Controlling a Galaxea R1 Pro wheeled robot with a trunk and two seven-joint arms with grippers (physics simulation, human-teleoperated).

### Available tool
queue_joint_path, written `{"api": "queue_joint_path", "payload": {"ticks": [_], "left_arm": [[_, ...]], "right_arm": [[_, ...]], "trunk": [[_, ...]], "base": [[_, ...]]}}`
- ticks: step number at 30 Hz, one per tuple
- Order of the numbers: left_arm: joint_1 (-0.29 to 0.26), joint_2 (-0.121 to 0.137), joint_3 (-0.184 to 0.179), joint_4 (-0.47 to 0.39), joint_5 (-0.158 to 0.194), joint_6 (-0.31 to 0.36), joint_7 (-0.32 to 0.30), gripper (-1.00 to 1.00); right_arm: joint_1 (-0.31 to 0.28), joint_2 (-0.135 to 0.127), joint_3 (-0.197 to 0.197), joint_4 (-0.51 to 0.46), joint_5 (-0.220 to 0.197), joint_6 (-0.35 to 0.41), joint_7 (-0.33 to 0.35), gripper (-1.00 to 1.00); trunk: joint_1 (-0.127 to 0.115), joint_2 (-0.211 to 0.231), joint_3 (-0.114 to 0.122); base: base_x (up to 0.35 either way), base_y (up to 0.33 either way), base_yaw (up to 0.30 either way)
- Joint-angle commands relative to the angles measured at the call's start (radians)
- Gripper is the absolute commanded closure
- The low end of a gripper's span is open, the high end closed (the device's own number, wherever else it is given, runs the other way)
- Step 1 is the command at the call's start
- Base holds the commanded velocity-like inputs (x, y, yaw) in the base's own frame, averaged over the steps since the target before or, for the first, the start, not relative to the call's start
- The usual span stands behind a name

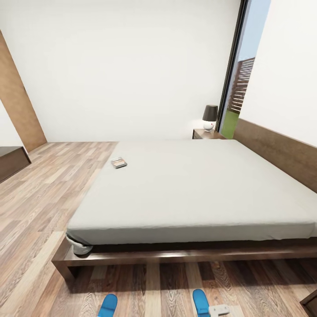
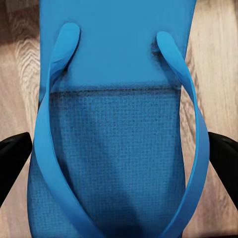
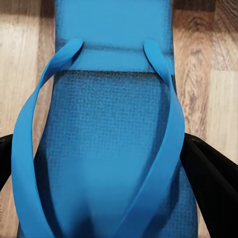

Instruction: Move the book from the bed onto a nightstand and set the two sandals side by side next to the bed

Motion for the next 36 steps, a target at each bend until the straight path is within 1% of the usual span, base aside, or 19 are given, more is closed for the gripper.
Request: {"api": "queue_joint_path", "payload": {"ticks": [1,15,18,20,23,25,27,28,31,32,34,36], "left_arm": [[-0.001,0.0,-0.008,0.001,0.003,-0.003,0.006,1.0],[-0.001,0.0,-0.008,0.003,0.002,0.03,0.004,1.0],[-0.001,0.0,-0.008,0.002,0.002,0.064,-0.002,1.0],[-0.001,0.0,-0.008,0.002,0.004,0.113,-0.006,1.0],[-0.003,-0.001,-0.008,0.001,0.005,0.15,-0.007,1.0],[-0.004,-0.002,-0.008,-0.001,0.007,0.172,-0.007,1.0],[-0.005,-0.003,-0.008,-0.003,0.009,0.194,-0.007,1.0],[-0.009,-0.004,-0.008,-0.005,0.01,0.211,-0.007,1.0],[-0.014,-0.004,-0.008,-0.006,0.011,0.229,-0.007,1.0],[-0.016,-0.005,-0.008,-0.007,0.012,0.242,-0.007,1.0],[-0.019,-0.005,-0.008,-0.009,0.013,0.257,-0.007,1.0],[-0.027,-0.006,-0.008,-0.01,0.014,0.278,-0.007,1.0]], "right_arm": [[-0.001,0.0,-0.003,0.001,0.01,-0.003,-0.002,1.0],[-0.001,0.007,0.0,0.004,0.011,-0.002,-0.003,1.0],[-0.001,0.007,-0.001,0.004,0.01,0.0,-0.005,1.0],[-0.001,0.008,-0.004,0.002,0.007,0.005,-0.008,1.0],[-0.001,0.008,-0.006,-0.003,0.006,0.016,-0.018,1.0],[-0.002,0.009,-0.006,-0.005,0.006,0.042,-0.032,1.0],[-0.002,0.011,-0.006,-0.008,0.006,0.09,-0.051,1.0],[-0.002,0.016,-0.007,-0.013,0.006,0.138,-0.064,1.0],[-0.003,0.025,-0.007,-0.029,0.006,0.189,-0.078,1.0],[-0.003,0.033,-0.008,-0.042,0.005,0.211,-0.085,1.0],[-0.004,0.041,-0.008,-0.054,0.005,0.233,-0.091,1.0],[-0.006,0.049,-0.008,-0.07,0.004,0.282,-0.097,1.0]], "trunk": [[0.0,0.0,-0.001],[0.0,0.0,-0.001],[0.0,0.0,-0.001],[0.0,0.0,-0.001],[0.0,0.0,-0.001],[0.0,0.0,-0.001],[0.0,0.0,-0.001],[0.0,0.0,-0.001],[0.0,0.0,-0.001],[0.0,0.0,-0.001],[0.0,0.0,-0.001],[0.0,0.0,-0.001]], "base": [[0.0,0.0,0.0],[0.0,0.0,0.0],[0.0,0.0,0.0],[0.0,0.0,0.0],[0.0,0.0,0.0],[0.0,0.0,0.0],[0.0,0.0,0.0],[0.0,0.0,0.0],[0.0,0.0,0.0],[0.0,0.0,0.0],[0.0,0.0,0.0],[0.0,0.0,0.0]]}}
